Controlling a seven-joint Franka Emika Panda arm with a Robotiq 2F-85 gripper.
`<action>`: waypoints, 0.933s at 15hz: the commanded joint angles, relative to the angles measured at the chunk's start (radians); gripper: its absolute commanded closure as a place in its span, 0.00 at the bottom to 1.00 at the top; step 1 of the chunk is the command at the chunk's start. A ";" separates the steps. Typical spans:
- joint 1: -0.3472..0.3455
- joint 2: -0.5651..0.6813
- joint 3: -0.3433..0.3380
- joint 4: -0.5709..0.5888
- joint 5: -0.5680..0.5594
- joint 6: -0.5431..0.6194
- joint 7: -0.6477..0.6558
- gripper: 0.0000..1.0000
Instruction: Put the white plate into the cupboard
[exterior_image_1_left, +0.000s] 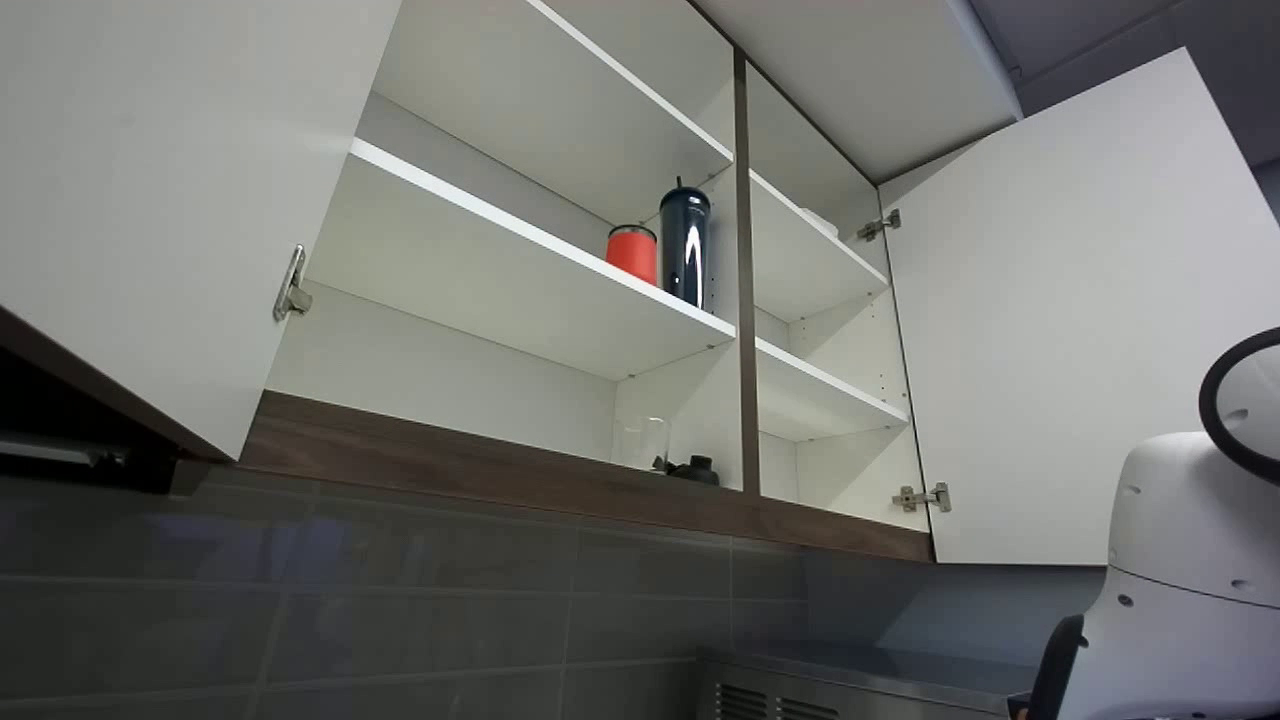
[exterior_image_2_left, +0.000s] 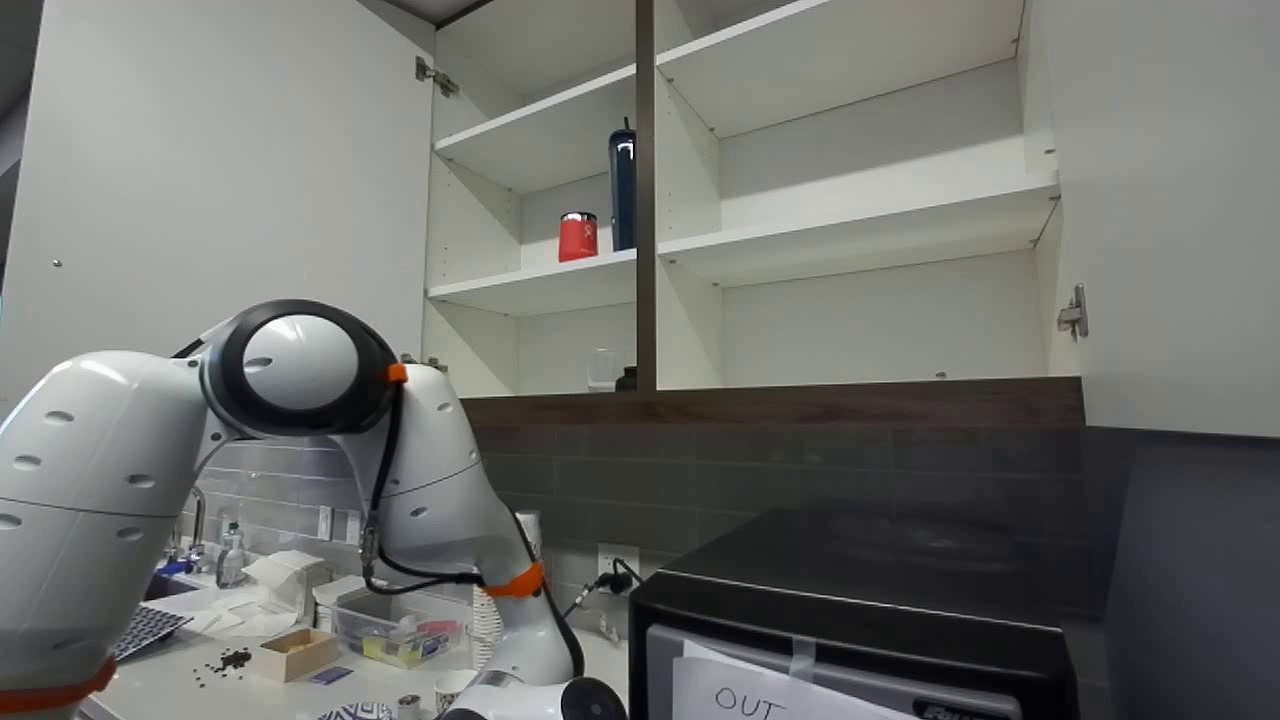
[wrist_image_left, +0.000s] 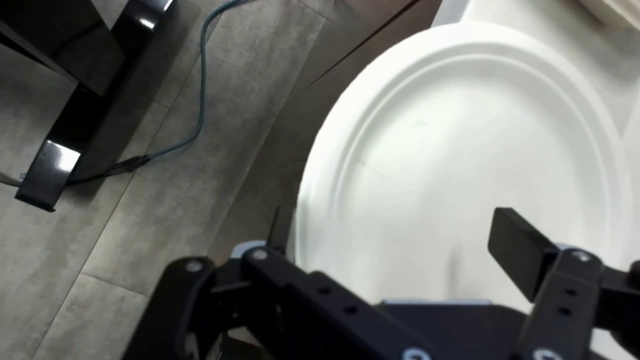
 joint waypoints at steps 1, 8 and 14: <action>-0.001 -0.013 -0.013 -0.018 -0.002 0.028 -0.007 0.00; -0.003 0.047 -0.013 0.013 0.001 0.030 -0.011 0.00; -0.008 0.074 -0.006 0.033 0.004 0.016 -0.010 0.34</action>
